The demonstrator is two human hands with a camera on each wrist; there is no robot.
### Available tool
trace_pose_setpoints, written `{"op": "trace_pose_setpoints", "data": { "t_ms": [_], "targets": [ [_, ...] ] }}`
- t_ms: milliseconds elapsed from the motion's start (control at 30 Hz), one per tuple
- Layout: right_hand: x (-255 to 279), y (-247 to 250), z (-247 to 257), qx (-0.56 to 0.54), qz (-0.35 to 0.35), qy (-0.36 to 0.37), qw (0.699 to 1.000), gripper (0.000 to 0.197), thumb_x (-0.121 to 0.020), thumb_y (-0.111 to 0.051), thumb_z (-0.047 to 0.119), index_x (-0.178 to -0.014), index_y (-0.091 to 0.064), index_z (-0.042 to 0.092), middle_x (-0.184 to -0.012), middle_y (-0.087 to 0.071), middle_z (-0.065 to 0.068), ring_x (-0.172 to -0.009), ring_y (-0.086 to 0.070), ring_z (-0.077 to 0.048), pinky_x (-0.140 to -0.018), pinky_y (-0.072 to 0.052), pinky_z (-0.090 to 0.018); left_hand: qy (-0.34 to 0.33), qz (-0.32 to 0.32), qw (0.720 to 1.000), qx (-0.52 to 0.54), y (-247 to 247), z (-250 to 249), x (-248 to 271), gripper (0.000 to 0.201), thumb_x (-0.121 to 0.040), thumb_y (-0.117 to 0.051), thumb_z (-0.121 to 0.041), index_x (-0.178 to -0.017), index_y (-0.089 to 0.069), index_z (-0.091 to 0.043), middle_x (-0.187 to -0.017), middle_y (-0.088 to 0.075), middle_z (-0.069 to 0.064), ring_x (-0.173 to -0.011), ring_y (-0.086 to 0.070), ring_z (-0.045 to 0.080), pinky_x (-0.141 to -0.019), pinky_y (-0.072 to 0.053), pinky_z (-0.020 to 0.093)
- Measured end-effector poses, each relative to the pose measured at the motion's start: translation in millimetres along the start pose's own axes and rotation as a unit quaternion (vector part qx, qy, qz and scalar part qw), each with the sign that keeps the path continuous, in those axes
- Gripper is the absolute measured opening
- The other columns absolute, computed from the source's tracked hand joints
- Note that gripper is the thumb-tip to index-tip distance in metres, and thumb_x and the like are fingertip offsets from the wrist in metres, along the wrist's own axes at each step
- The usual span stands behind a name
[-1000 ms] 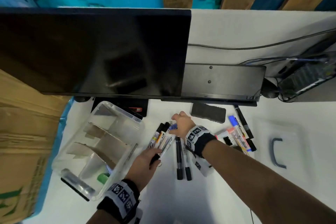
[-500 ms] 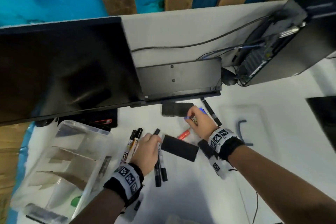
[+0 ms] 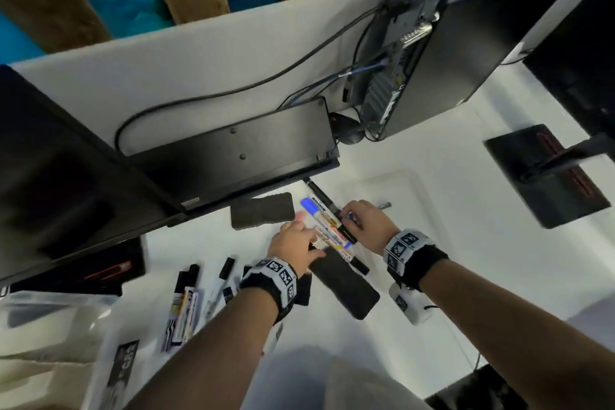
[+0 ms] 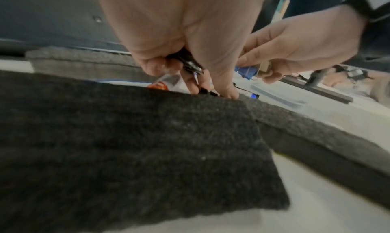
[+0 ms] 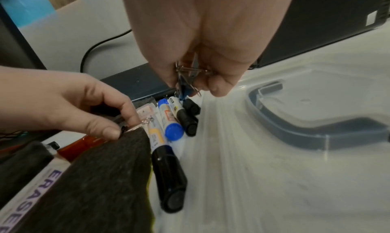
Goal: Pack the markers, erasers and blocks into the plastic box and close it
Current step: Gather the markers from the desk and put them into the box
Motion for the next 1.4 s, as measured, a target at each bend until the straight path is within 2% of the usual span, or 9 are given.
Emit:
{"op": "trace_pose_setpoints", "data": {
  "t_ms": [233, 333, 467, 600, 833, 1000, 1167, 1267, 1400],
  "targets": [
    [3, -6, 17, -0.017, 0.011, 0.022, 1.000, 0.019, -0.090, -0.056, 0.014, -0.109, -0.058, 0.010, -0.104, -0.057, -0.010, -0.085, -0.054, -0.019, -0.083, -0.042, -0.026, 0.003, -0.019, 0.996, 0.082, -3, -2, 3, 0.019, -0.083, -0.064, -0.032, -0.089, -0.060, -0.014, -0.151, -0.037, 0.004, -0.123, -0.047, 0.025, -0.099, -0.042, 0.038],
    [6, -7, 29, -0.018, 0.023, 0.051, 0.998, 0.019, -0.089, -0.056, 0.014, -0.108, -0.056, 0.013, -0.106, -0.057, -0.012, -0.087, -0.059, -0.026, -0.082, -0.045, -0.028, -0.001, -0.055, 0.984, 0.167, 13, 1, 18, 0.023, -0.087, -0.061, -0.028, -0.100, -0.059, -0.009, -0.099, -0.064, 0.006, -0.088, -0.055, 0.021, -0.082, -0.048, 0.034],
    [9, -17, 69, 0.027, 0.050, 0.149, 0.987, 0.016, -0.091, -0.055, 0.017, -0.103, -0.066, 0.015, -0.100, -0.055, -0.012, -0.088, -0.060, -0.029, -0.087, -0.049, -0.036, 0.022, -0.120, 0.968, 0.219, 48, 30, 71, 0.013, -0.092, -0.053, -0.029, -0.096, -0.049, -0.017, -0.070, -0.052, -0.008, -0.065, -0.050, 0.014, -0.063, -0.043, 0.029],
    [17, -49, 147, 0.029, 0.068, 0.237, 0.969, 0.013, -0.090, -0.056, 0.019, -0.100, -0.063, 0.015, -0.093, -0.050, -0.003, -0.080, -0.059, -0.025, -0.082, -0.050, -0.037, 0.032, -0.232, 0.937, 0.258, 79, 70, 150, 0.007, -0.093, -0.048, -0.017, -0.099, -0.053, -0.018, -0.077, -0.047, -0.016, -0.071, -0.048, 0.000, -0.068, -0.036, 0.015],
    [62, -139, 304, -0.035, 0.196, 0.385, 0.901, 0.029, -0.084, -0.052, 0.003, -0.107, -0.063, 0.017, -0.095, -0.047, 0.000, -0.073, -0.054, -0.016, -0.072, -0.040, -0.008, 0.194, -0.381, 0.874, 0.229, 80, 164, 314, 0.009, -0.093, -0.048, -0.014, -0.085, -0.049, -0.013, -0.086, -0.047, 0.000, -0.078, -0.046, 0.016, -0.073, -0.036, 0.026],
    [91, -202, 383, 0.014, 0.271, 0.436, 0.858, 0.036, -0.085, -0.055, 0.010, -0.119, -0.055, 0.021, -0.115, -0.055, -0.003, -0.102, -0.055, -0.015, -0.093, -0.044, -0.024, 0.291, -0.408, 0.832, 0.236, 67, 229, 393, 0.025, -0.090, -0.047, -0.007, -0.111, -0.048, -0.020, -0.079, -0.053, -0.003, -0.069, -0.051, 0.014, -0.061, -0.037, 0.026],
    [110, -252, 440, 0.093, 0.299, 0.441, 0.841, 0.034, -0.081, -0.064, 0.015, -0.115, -0.057, 0.014, -0.115, -0.057, -0.010, -0.105, -0.056, -0.024, -0.092, -0.045, -0.032, 0.363, -0.356, 0.825, 0.248, 59, 274, 409, 0.027, -0.086, -0.051, -0.005, -0.112, -0.049, -0.012, -0.059, -0.042, -0.006, -0.055, -0.045, 0.019, -0.055, -0.032, 0.030],
    [114, -273, 455, 0.154, 0.295, 0.442, 0.833, 0.039, -0.079, -0.068, 0.019, -0.115, -0.057, 0.013, -0.114, -0.058, -0.011, -0.107, -0.054, -0.027, -0.093, -0.045, -0.037, 0.352, -0.350, 0.828, 0.261, 61, 281, 409, 0.033, -0.079, -0.058, -0.005, -0.111, -0.052, -0.015, -0.082, -0.062, 0.007, -0.073, -0.060, 0.031, -0.062, -0.042, 0.032],
    [116, -284, 459, 0.174, 0.310, 0.422, 0.834, 0.048, -0.074, -0.074, 0.020, -0.116, -0.055, 0.012, -0.114, -0.054, -0.012, -0.103, -0.055, -0.027, -0.084, -0.042, -0.029, 0.338, -0.347, 0.838, 0.253, 65, 283, 415, 0.046, -0.077, -0.063, -0.002, -0.121, -0.054, -0.013, -0.118, -0.054, 0.013, -0.086, -0.062, 0.033, -0.076, -0.044, 0.029]
  ]
}}
Point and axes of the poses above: each hand's wrist, its own x-axis away from the middle knuckle, its own y-axis out of the back of the hand, z = x × y, the point moved 5 cm from there along -x, towards the middle knuckle
